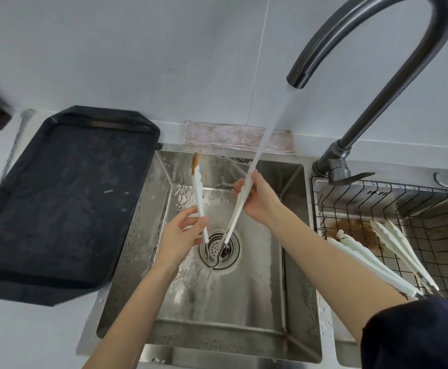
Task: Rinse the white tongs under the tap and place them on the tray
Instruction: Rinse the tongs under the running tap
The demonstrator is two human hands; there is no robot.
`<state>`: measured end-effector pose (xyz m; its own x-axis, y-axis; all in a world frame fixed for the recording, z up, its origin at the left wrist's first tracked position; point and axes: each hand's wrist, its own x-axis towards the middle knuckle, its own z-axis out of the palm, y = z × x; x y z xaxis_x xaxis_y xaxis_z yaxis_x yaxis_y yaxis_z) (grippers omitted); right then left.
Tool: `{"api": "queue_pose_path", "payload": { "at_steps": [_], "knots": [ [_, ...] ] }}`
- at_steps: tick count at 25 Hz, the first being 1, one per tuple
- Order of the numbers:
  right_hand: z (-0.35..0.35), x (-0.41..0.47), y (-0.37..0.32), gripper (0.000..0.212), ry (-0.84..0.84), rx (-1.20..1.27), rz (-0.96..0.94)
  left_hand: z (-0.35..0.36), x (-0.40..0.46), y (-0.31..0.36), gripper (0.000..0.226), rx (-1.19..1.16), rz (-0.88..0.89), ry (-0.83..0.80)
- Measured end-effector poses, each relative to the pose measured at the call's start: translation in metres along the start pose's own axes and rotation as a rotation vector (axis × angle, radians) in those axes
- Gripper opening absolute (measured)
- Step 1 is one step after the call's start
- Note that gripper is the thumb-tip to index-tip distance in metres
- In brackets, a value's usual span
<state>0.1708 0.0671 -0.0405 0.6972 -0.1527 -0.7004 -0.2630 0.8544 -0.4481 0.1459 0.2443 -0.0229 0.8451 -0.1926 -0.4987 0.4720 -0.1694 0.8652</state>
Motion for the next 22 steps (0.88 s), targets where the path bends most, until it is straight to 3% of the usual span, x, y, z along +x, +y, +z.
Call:
{"api": "queue_pose_path", "payload": {
  "at_steps": [4, 8, 17, 22],
  "knots": [
    [0.009, -0.002, -0.002, 0.028, 0.124, -0.104, -0.046, 0.003, -0.002, -0.002, 0.023, -0.05, -0.079, -0.019],
    [0.015, -0.006, -0.003, 0.045, 0.204, -0.23, -0.023, 0.006, -0.002, -0.007, 0.023, -0.048, -0.145, -0.038],
    [0.001, -0.009, -0.007, 0.036, -0.036, -0.174, -0.066, 0.014, 0.0, -0.015, 0.013, -0.06, -0.197, -0.086],
    [0.01, -0.007, -0.008, 0.041, 0.048, -0.139, -0.025, 0.013, 0.0, -0.017, 0.016, -0.077, -0.198, -0.083]
  ]
}}
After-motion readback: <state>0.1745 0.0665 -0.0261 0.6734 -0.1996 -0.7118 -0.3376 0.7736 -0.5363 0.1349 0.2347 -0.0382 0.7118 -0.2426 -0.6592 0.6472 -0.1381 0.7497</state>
